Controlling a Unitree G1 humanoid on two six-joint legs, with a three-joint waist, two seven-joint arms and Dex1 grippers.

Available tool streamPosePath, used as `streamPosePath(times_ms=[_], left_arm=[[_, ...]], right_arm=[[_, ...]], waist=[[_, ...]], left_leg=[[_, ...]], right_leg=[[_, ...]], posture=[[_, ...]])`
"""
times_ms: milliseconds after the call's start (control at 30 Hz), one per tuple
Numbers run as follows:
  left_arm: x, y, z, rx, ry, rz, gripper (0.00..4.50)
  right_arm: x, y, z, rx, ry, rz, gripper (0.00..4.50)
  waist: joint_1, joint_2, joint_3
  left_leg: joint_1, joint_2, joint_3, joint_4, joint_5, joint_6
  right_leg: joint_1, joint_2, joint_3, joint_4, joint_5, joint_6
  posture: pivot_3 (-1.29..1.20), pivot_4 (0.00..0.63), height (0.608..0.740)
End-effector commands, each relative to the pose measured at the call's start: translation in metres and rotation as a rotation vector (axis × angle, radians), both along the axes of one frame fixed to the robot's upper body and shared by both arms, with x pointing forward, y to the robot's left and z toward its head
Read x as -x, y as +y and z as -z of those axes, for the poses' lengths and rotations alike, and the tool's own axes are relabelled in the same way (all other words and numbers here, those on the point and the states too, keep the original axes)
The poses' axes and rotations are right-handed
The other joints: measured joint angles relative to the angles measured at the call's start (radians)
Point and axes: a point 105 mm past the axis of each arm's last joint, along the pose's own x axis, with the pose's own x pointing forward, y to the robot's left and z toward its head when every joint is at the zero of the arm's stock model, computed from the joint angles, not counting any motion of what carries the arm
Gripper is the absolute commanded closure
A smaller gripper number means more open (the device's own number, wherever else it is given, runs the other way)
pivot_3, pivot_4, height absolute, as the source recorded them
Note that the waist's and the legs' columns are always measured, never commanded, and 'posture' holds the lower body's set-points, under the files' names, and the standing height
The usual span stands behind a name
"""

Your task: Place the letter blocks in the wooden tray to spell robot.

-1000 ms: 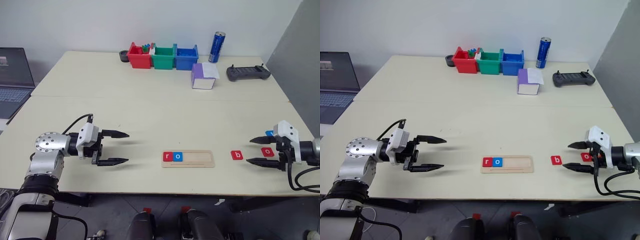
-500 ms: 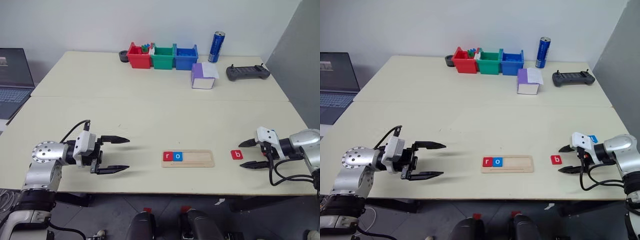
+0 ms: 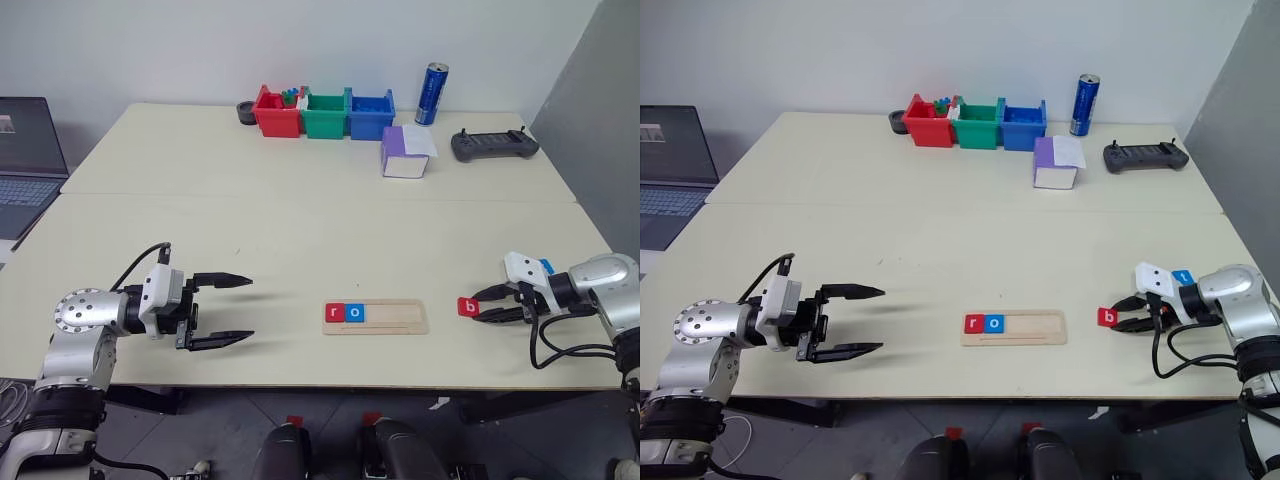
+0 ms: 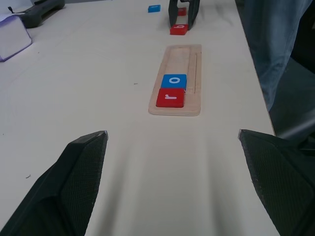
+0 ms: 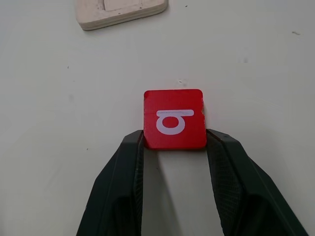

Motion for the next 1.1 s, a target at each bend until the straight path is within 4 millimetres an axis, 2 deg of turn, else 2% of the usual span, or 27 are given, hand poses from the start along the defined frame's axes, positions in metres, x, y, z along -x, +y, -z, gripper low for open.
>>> streamPosePath(times_ms=[33,167,267,367,533,800,1100], left_arm=[[-0.001,0.004,-0.011,-0.032,-0.056,0.005,0.00],[0.001,0.000,-0.009,-0.028,-0.062,0.017,0.00],[0.002,-0.004,-0.007,-0.018,-0.064,0.023,0.00],[0.002,-0.007,-0.007,-0.009,-0.066,0.024,0.00],[0.006,-0.008,-0.005,-0.006,-0.065,0.022,0.00],[0.007,-0.009,-0.005,-0.001,-0.063,0.015,0.00],[0.006,-0.010,-0.004,0.000,-0.064,0.013,0.00]], right_arm=[[0.006,0.030,-0.039,0.007,-0.039,-0.128,3.04],[0.016,0.075,-0.049,-0.018,-0.069,-0.223,3.04],[0.019,0.102,-0.045,-0.024,-0.095,-0.262,3.04],[0.016,0.121,-0.038,-0.018,-0.122,-0.265,3.04],[0.006,0.136,-0.028,0.034,-0.149,-0.213,3.04],[0.006,0.141,-0.018,0.096,-0.143,-0.215,3.04],[0.000,0.155,-0.017,0.093,-0.145,-0.198,3.04]], waist=[[0.000,0.001,0.000],[0.000,0.001,0.000],[0.002,0.001,0.000],[0.002,0.001,0.000],[0.002,0.001,0.000],[0.002,0.001,0.000],[0.001,0.001,0.000]], left_leg=[[0.000,0.000,0.000,0.000,0.000,0.000],[0.000,0.001,-0.001,0.000,0.000,0.000],[0.000,0.000,-0.001,0.000,0.000,0.000],[-0.001,0.000,-0.001,0.000,0.000,0.000],[-0.001,0.000,-0.001,0.000,0.000,0.000],[-0.001,0.000,-0.001,0.000,0.000,0.000],[-0.001,0.000,-0.001,0.000,0.000,0.000]], right_leg=[[0.000,0.000,0.000,0.000,0.000,0.000],[0.000,0.000,-0.001,0.000,0.000,0.000],[0.000,0.000,-0.001,0.000,0.000,0.000],[0.000,-0.001,-0.001,0.000,0.000,0.000],[-0.001,-0.001,-0.001,0.000,0.000,0.000],[-0.001,-0.001,-0.001,0.000,0.000,0.000],[-0.001,-0.001,-0.001,0.000,0.000,0.000]], posture=[[0.00,0.150,0.740],[0.00,0.150,0.740],[0.00,0.150,0.740],[0.00,0.150,0.740],[0.00,0.150,0.740],[0.00,0.150,0.740],[0.00,0.150,0.740]])
